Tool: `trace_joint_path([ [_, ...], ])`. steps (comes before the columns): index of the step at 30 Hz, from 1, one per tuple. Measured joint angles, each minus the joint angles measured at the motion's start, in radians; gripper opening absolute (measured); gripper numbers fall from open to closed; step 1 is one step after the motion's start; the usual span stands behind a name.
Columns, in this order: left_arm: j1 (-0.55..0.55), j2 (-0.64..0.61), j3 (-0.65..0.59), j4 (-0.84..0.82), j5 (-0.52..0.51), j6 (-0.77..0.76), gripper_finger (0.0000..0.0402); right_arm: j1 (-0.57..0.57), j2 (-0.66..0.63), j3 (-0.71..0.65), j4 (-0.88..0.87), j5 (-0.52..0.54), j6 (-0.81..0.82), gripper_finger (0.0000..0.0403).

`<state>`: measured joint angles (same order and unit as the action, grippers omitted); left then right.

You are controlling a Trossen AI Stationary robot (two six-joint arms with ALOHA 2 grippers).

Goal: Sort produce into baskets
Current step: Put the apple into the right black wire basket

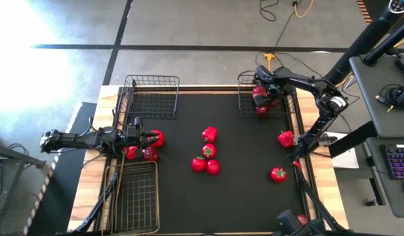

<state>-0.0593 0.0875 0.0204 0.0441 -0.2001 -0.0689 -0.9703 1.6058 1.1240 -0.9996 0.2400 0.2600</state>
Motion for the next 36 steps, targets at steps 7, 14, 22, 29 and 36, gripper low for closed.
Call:
trace_joint_path([
  [7, 0.000, 0.000, 0.000, 0.000, 0.000, 0.000, 0.0077, -0.033, -0.002, -0.043, 0.072, -0.115, 0.000, 0.0325],
  [14, 0.000, 0.000, 0.000, 0.000, 0.000, 0.000, 0.0077, -0.047, -0.037, 0.040, 0.031, -0.141, 0.006, 0.0352],
  [22, 0.000, 0.000, 0.000, 0.000, 0.000, 0.000, 0.0077, 0.032, -0.197, 0.210, -0.146, -0.106, 0.002, 0.0346],
  [29, 0.000, 0.000, 0.000, 0.000, 0.000, 0.000, 0.0077, 0.417, -0.483, 0.168, -0.331, -0.108, 0.172, 0.0340],
  [36, 0.000, 0.000, 0.000, 0.000, 0.000, 0.000, 0.0077, 1.066, -0.572, 0.007, -0.379, -0.022, 0.689, 0.0340],
])
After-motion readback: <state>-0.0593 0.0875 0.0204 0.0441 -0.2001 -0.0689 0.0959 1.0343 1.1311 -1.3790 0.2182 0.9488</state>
